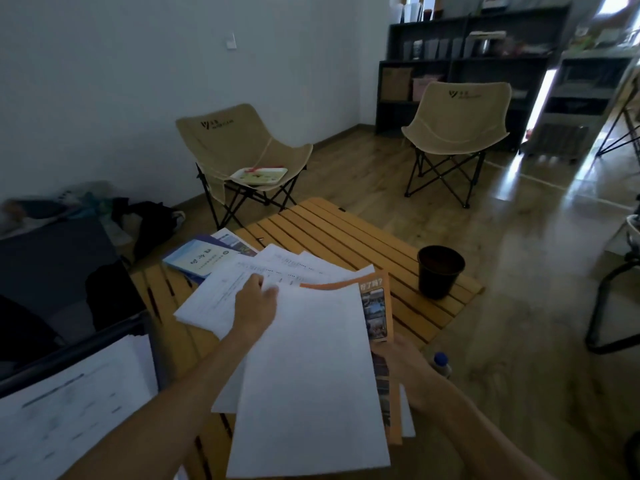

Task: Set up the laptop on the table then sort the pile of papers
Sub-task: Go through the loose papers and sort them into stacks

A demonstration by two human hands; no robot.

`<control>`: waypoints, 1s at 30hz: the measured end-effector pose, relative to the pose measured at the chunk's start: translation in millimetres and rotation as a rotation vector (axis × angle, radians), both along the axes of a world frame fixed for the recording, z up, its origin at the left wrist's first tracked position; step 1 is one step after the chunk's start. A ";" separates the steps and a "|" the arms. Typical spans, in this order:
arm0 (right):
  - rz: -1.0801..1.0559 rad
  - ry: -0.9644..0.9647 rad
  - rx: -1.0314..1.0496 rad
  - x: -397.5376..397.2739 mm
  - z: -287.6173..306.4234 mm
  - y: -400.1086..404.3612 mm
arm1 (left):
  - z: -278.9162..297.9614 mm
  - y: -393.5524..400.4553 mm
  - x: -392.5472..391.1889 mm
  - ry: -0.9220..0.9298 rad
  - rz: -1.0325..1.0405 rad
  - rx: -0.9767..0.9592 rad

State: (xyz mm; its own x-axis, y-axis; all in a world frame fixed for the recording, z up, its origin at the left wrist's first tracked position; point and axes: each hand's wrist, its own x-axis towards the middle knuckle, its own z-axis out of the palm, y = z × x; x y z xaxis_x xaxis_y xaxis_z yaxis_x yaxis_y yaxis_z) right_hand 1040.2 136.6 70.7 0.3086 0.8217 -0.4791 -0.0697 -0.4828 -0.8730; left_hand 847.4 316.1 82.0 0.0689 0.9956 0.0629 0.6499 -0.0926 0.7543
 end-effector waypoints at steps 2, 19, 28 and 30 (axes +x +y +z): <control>0.007 0.002 0.009 -2.7 2.8 -0.5 | 37.8 -3.1 -5.4 0.064 0.063 0.198; -0.173 0.069 0.108 0.0 -6.4 -5.0 | 57.3 -44.0 136.3 0.022 -0.173 -0.180; 0.038 -0.096 0.170 -0.1 4.8 -9.4 | -1.9 -33.1 81.9 -0.182 -0.127 -0.136; 0.021 -0.108 0.248 5.5 10.9 -11.2 | -6.1 -29.6 39.8 -0.089 0.005 0.016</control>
State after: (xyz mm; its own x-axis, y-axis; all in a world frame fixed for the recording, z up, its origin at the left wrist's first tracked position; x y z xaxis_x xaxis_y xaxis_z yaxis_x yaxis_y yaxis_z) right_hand 1045.7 125.3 81.5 0.3285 0.9167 -0.2275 0.0386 -0.2537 -0.9665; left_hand 887.1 286.5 75.9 0.0579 0.9948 0.0840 0.5811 -0.1020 0.8074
